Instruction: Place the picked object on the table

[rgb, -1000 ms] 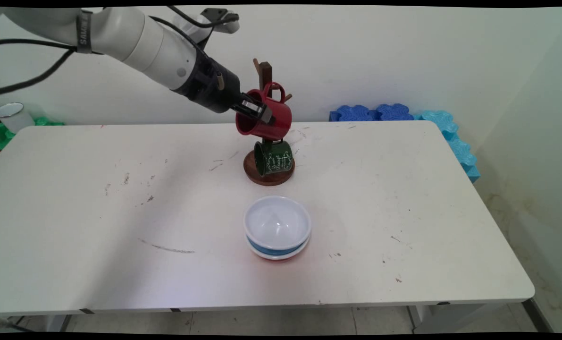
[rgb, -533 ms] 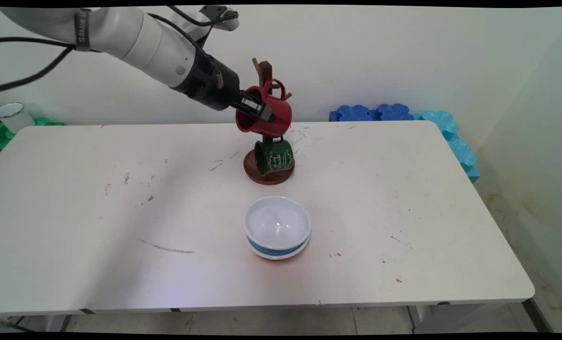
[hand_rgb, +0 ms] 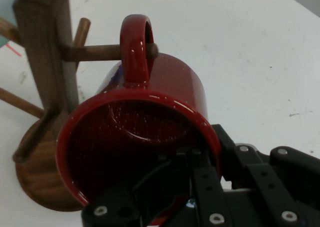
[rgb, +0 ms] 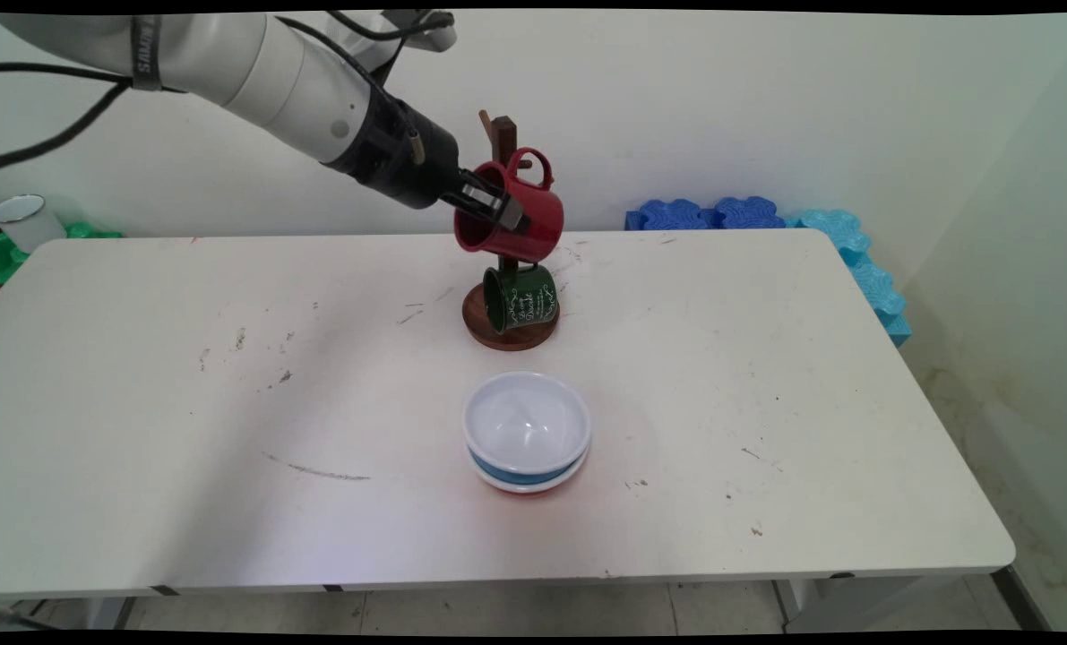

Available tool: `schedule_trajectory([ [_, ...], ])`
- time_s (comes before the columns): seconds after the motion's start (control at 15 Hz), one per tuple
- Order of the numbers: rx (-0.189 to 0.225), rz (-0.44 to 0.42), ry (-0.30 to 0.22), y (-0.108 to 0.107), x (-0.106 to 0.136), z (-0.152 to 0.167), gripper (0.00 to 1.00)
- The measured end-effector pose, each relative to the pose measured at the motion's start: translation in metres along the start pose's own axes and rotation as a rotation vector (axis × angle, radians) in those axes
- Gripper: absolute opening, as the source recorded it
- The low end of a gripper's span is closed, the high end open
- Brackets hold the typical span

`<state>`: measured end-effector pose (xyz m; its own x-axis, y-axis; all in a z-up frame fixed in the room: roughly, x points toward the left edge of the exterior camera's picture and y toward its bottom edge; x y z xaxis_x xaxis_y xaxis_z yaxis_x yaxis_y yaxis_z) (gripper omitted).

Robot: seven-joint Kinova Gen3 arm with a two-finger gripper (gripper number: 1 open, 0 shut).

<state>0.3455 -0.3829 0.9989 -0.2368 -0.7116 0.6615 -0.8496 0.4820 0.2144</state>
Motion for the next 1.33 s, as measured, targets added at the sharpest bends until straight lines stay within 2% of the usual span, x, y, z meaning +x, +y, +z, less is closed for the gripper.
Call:
schedule_trajectory([
  [0.8, -0.059, 0.013, -0.013, 0.022, -0.002, -0.009, 0.00],
  [1.33, -0.046, 0.052, -0.077, 0.019, -0.019, -0.025, 0.00],
])
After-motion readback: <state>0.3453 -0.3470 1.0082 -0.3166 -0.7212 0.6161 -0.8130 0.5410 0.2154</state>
